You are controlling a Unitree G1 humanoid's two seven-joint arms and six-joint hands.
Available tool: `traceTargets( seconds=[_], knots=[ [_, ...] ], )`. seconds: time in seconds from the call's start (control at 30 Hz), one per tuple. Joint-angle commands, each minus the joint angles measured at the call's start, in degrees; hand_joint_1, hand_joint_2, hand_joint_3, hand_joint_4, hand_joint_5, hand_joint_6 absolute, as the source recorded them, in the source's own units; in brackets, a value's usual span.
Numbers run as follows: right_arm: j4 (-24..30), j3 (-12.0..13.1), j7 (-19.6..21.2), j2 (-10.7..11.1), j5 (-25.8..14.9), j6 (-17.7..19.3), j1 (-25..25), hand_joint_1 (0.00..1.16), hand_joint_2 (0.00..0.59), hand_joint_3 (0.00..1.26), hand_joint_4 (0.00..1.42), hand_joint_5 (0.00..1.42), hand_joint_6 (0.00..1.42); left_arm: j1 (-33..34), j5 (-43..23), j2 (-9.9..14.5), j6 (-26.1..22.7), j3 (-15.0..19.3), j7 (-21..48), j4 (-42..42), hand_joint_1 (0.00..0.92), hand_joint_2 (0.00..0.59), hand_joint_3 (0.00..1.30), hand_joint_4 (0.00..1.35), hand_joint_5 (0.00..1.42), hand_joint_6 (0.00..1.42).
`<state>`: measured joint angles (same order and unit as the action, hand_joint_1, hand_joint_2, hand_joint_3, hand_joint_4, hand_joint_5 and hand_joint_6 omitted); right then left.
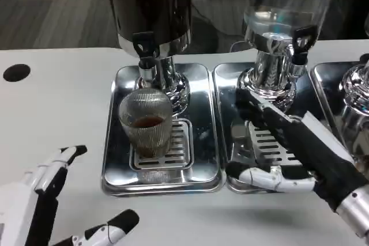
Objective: Grasp the cup under the faucet to collect the drink, then remove the cup.
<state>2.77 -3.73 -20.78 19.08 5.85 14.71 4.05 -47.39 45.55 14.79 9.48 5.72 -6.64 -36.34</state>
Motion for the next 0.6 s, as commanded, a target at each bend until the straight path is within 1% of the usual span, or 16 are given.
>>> traceTargets(
  seconds=[0.03, 0.17, 0.27, 0.4, 0.47, 0.6],
  knots=[
    [-0.92, -1.22, 1.11, -1.13, 1.12, -2.06, -3.29, 0.72, 0.122, 0.08, 0.1, 0.11, 0.08, -1.64, 0.57, -0.34, 1.67, 0.61, -1.19, -0.45, 0.0, 0.022, 0.2, 0.13, 0.19, 0.39],
    [-3.62, -2.9, 2.21, -2.3, 3.09, -4.32, -7.55, 0.7, 0.112, 0.1, 0.1, 0.11, 0.08, -2.66, 0.55, -0.5, 2.56, 0.78, -1.55, -0.15, 0.0, 0.022, 0.2, 0.13, 0.19, 0.39],
    [-5.88, -4.3, 3.29, -4.12, 4.23, -5.84, -10.62, 0.7, 0.113, 0.1, 0.1, 0.11, 0.08, -3.63, 0.63, -0.75, 3.39, 0.49, -2.03, 0.09, 0.0, 0.022, 0.2, 0.13, 0.19, 0.39],
    [-7.85, -5.76, 4.72, -5.91, 5.57, -6.85, -13.44, 0.7, 0.114, 0.1, 0.1, 0.12, 0.08, -5.05, 0.67, -1.13, 4.62, 0.38, -2.58, 0.08, 0.0, 0.024, 0.2, 0.13, 0.19, 0.4],
    [-9.79, -6.83, 5.6, -7.27, 6.55, -7.31, -15.64, 0.71, 0.117, 0.11, 0.11, 0.12, 0.08, -5.92, 0.61, -1.42, 5.44, 0.53, -3.04, -0.01, 0.0, 0.025, 0.2, 0.14, 0.19, 0.4],
    [-12.43, -8.17, 6.61, -8.79, 7.55, -7.44, -18.15, 0.71, 0.125, 0.11, 0.11, 0.13, 0.08, -7.86, 0.58, -1.74, 7.1, 0.83, -4.1, -0.09, 0.0, 0.026, 0.21, 0.14, 0.19, 0.4]
  ],
)
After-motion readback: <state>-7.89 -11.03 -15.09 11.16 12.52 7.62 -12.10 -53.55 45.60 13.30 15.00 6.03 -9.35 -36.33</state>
